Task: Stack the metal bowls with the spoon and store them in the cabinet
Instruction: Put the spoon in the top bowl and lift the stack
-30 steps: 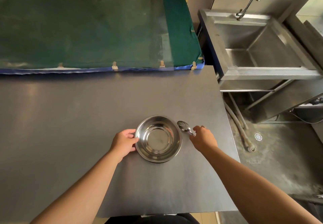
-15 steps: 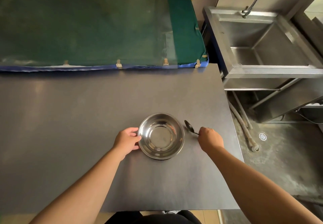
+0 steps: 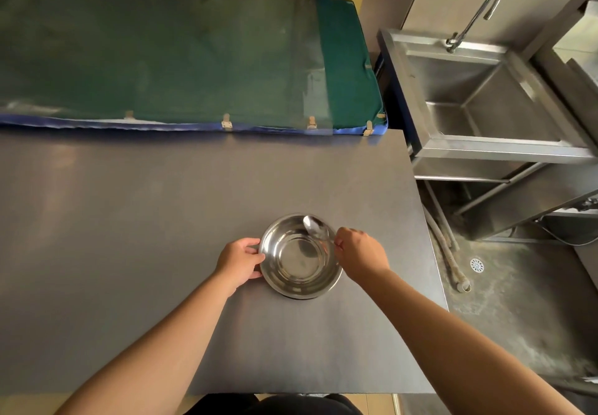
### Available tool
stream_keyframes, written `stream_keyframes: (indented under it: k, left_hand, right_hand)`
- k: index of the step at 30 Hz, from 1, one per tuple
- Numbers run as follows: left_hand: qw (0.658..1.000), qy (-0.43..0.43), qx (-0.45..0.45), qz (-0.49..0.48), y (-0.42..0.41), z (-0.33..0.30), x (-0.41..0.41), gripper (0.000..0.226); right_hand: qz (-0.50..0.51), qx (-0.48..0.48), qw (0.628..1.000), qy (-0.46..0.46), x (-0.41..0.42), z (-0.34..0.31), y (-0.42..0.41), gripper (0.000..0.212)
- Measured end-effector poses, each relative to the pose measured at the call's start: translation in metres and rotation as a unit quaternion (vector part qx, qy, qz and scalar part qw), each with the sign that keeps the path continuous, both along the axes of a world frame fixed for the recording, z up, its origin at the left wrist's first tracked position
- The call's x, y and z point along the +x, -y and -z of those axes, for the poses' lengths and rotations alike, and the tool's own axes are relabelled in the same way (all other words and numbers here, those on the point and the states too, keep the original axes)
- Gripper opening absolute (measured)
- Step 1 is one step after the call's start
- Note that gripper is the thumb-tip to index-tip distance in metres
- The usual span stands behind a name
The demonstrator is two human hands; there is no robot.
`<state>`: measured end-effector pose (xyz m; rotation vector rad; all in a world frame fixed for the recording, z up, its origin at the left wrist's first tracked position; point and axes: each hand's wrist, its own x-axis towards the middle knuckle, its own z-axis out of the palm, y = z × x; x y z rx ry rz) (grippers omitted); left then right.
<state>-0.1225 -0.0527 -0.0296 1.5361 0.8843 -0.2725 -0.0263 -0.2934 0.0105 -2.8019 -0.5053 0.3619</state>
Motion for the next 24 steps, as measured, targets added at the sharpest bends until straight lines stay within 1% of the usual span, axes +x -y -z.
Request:
stream_keyframes:
  k: [6, 10, 12, 16, 24]
  left_hand:
    - [1.0, -0.003, 0.0, -0.006, 0.001, -0.002, 0.001, 0.038]
    - [1.0, -0.002, 0.009, -0.003, 0.002, -0.004, 0.001, 0.037]
    - [1.0, -0.003, 0.009, -0.002, 0.002, -0.004, 0.001, 0.038]
    - [1.0, -0.004, 0.004, 0.004, 0.002, -0.004, 0.0, 0.041]
    - [1.0, -0.007, 0.018, 0.002, 0.002, -0.005, 0.0, 0.047]
  right_hand:
    - [-0.06, -0.054, 0.996, -0.045, -0.017, 0.017, -0.033, 0.019]
    - [-0.086, -0.068, 0.993, -0.046, -0.022, 0.027, -0.039, 0.017]
    - [-0.09, -0.069, 0.993, -0.043, -0.023, 0.03, -0.039, 0.016]
    - [-0.095, -0.077, 0.991, -0.047, -0.024, 0.033, -0.04, 0.021]
    - [-0.084, -0.058, 0.994, -0.045, -0.022, 0.022, -0.041, 0.018]
